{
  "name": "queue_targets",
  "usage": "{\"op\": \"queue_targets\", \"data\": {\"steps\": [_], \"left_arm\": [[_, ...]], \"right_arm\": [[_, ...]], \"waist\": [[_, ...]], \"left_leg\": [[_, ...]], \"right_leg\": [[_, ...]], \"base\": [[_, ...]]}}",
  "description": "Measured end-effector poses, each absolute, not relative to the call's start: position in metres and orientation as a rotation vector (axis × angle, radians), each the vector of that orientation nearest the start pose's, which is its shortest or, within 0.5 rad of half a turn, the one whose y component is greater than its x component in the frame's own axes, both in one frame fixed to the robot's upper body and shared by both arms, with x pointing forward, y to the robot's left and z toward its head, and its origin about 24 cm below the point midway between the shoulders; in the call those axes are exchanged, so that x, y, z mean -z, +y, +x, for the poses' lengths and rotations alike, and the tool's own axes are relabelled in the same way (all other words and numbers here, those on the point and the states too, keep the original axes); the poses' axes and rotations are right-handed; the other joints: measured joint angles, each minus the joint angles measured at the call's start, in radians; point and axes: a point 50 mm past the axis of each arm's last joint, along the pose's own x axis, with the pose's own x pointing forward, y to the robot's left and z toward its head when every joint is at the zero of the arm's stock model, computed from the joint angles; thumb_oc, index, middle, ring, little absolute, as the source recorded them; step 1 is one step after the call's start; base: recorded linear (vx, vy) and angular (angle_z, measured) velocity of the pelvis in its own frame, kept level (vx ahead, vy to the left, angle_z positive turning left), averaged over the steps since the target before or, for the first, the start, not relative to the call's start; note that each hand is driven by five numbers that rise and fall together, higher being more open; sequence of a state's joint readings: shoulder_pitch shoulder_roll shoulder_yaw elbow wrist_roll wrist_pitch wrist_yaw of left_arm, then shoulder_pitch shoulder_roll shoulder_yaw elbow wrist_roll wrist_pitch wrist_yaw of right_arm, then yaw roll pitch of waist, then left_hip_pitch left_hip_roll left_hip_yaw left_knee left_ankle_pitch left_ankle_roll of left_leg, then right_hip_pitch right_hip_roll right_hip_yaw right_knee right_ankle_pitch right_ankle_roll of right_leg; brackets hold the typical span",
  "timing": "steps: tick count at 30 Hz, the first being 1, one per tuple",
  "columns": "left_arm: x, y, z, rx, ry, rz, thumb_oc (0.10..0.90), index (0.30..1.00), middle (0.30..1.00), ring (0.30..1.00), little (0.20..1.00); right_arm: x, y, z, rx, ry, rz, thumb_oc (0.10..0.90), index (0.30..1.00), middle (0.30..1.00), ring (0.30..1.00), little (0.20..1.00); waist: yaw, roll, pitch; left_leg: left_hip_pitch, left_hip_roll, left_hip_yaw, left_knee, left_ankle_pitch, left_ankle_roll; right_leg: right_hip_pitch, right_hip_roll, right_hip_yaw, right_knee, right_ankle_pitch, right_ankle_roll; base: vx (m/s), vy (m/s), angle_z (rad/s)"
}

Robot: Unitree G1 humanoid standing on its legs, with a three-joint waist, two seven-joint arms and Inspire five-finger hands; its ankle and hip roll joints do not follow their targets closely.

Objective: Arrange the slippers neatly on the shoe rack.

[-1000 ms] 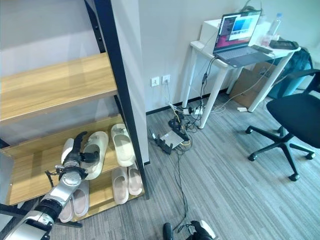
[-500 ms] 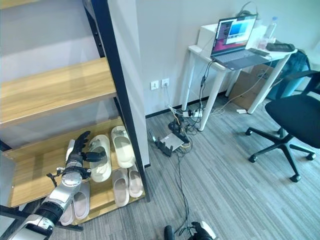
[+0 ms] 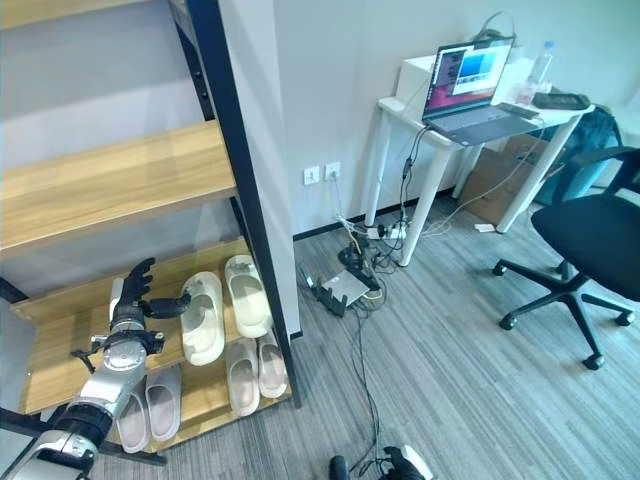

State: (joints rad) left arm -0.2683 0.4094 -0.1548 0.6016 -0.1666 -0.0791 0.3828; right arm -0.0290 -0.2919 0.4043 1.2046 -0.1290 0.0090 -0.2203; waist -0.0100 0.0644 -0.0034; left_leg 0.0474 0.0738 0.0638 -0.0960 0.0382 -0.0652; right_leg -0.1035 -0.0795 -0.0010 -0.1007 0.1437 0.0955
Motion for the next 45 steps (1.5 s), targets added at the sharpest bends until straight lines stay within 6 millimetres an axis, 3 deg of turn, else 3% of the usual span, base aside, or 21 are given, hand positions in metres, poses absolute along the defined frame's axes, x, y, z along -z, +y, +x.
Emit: {"op": "queue_targets", "data": {"steps": [5,12,22,31,33,37,39,43,45], "left_arm": [[-0.006,0.245,0.271,-0.337,0.170,0.329,0.800,0.900,0.900,0.900,0.900],[-0.007,0.246,0.243,-0.245,0.109,0.474,0.800,0.900,0.900,0.900,0.900],[0.029,0.247,0.205,-0.160,0.278,0.503,0.800,0.900,0.900,0.900,0.900],[0.046,0.218,0.199,-0.023,0.325,0.517,0.800,0.900,0.900,0.900,0.900],[0.050,0.212,0.197,-0.007,0.334,0.516,0.800,0.900,0.900,0.900,0.900],[0.046,0.226,0.200,-0.068,0.324,0.583,0.800,0.900,0.900,0.900,0.900],[0.046,0.226,0.202,-0.061,0.323,0.623,0.800,0.900,0.900,0.900,0.900],[0.049,0.218,0.209,-0.077,0.317,0.623,0.800,0.900,0.900,0.900,0.900],[0.050,0.217,0.209,-0.077,0.318,0.625,0.800,0.900,0.900,0.900,0.900]], "right_arm": [[0.156,-0.239,0.101,-0.066,1.139,-0.733,0.800,0.900,0.900,0.900,0.900],[0.156,-0.242,0.098,-0.038,1.156,-0.694,0.800,0.900,0.900,0.900,0.900],[0.156,-0.236,0.103,-0.046,1.137,-0.667,0.800,0.900,0.900,0.900,0.900],[0.156,-0.235,0.103,-0.045,1.136,-0.666,0.800,0.900,0.900,0.900,0.900],[0.157,-0.236,0.097,-0.044,1.146,-0.665,0.800,0.900,0.900,0.900,0.900],[0.141,-0.228,0.094,-0.101,0.940,-0.656,0.800,0.900,0.900,0.900,0.900],[0.149,-0.224,0.086,-0.089,0.987,-0.642,0.800,0.900,0.900,0.900,0.900],[0.150,-0.228,0.098,-0.063,1.006,-0.666,0.800,0.900,0.900,0.900,0.900],[0.152,-0.229,0.094,-0.064,1.023,-0.671,0.800,0.900,0.900,0.900,0.900]], "waist": [[0.009,-0.004,-0.003],[0.052,-0.006,-0.004],[0.062,-0.006,-0.007],[0.070,-0.002,-0.010],[0.056,-0.005,-0.009],[0.025,-0.005,-0.005],[0.012,-0.010,-0.001],[0.012,-0.005,0.010],[0.009,-0.009,0.009]], "left_leg": [[0.001,0.000,-0.006,0.000,0.001,-0.001],[0.001,0.001,-0.017,0.000,-0.001,0.000],[0.012,0.004,-0.020,0.000,-0.001,0.002],[0.009,0.005,-0.019,0.000,0.000,0.001],[0.010,0.004,-0.018,0.003,0.001,-0.001],[-0.002,0.002,0.001,0.000,0.010,-0.009],[0.000,0.004,0.022,0.000,0.004,-0.003],[-0.001,0.008,0.038,0.000,-0.003,0.000],[-0.001,0.012,0.039,0.000,-0.003,-0.001]], "right_leg": [[0.004,-0.001,-0.006,0.000,-0.001,0.000],[0.017,-0.001,-0.016,0.000,-0.005,-0.002],[0.029,0.000,-0.019,0.000,-0.005,-0.002],[0.025,0.002,-0.018,0.000,-0.005,-0.003],[0.020,0.005,-0.017,0.003,-0.002,-0.003],[-0.002,0.005,-0.002,0.001,0.007,-0.008],[-0.005,0.004,0.005,0.000,0.007,-0.009],[-0.018,0.000,-0.021,0.008,0.017,0.007],[-0.021,0.001,-0.023,0.002,0.017,0.006]], "base": [[-0.03,-0.011,0.03],[-0.02,-0.013,0.04],[-0.01,-0.009,0.01],[-0.01,-0.015,0.00],[-0.03,-0.013,0.03],[-0.06,-0.022,-0.15],[-0.02,0.012,-0.26],[0.01,0.002,-0.21],[0.00,0.000,0.00]]}}
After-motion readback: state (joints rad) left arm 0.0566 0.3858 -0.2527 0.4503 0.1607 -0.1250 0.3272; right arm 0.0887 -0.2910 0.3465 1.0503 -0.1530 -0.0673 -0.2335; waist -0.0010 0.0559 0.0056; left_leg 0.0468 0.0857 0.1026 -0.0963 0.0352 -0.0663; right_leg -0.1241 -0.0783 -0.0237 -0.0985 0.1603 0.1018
